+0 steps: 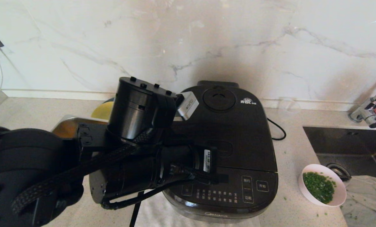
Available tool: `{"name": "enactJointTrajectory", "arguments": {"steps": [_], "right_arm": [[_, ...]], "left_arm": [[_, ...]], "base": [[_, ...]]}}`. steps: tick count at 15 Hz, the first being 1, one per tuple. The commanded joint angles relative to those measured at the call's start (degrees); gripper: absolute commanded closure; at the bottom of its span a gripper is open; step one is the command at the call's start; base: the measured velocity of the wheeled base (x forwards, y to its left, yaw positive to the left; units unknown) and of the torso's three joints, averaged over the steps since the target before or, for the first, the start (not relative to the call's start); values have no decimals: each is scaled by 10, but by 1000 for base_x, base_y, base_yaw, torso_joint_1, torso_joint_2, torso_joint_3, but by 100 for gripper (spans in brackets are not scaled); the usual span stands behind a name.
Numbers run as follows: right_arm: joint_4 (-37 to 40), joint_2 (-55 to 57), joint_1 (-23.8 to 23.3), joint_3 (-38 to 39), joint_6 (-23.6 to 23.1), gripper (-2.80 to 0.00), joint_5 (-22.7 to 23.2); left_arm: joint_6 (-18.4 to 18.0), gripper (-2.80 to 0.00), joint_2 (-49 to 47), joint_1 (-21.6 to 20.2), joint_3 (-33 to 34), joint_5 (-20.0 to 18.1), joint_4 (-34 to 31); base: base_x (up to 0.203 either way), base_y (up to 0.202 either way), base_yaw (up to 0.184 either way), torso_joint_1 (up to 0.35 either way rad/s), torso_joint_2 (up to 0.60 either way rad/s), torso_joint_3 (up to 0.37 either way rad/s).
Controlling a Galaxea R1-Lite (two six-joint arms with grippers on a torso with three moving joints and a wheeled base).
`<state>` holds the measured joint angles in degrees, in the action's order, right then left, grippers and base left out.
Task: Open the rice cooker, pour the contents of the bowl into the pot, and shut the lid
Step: Open the rice cooker
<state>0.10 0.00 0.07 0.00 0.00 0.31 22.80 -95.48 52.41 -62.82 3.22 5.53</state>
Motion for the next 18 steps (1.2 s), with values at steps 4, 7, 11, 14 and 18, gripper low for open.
{"name": "enactJointTrajectory", "arguments": {"steps": [4,7,11,14,18], "right_arm": [[0,0,0,0,0,0,0],[0,0,0,0,0,0,0],[0,0,0,0,0,0,0],[0,0,0,0,0,0,0],[0,0,0,0,0,0,0]], "left_arm": [[1,0,-1,-4,-2,4,-1],[3,0,2,-22,-10,4,30],[4,0,-2,-22,-7,2,32],[5,0,0,-22,-2,-1,30],[4,0,-1,-21,10,-1,31]], "base": [[0,0,0,0,0,0],[0,0,0,0,0,0],[0,0,0,0,0,0],[0,0,0,0,0,0],[0,0,0,0,0,0]]}}
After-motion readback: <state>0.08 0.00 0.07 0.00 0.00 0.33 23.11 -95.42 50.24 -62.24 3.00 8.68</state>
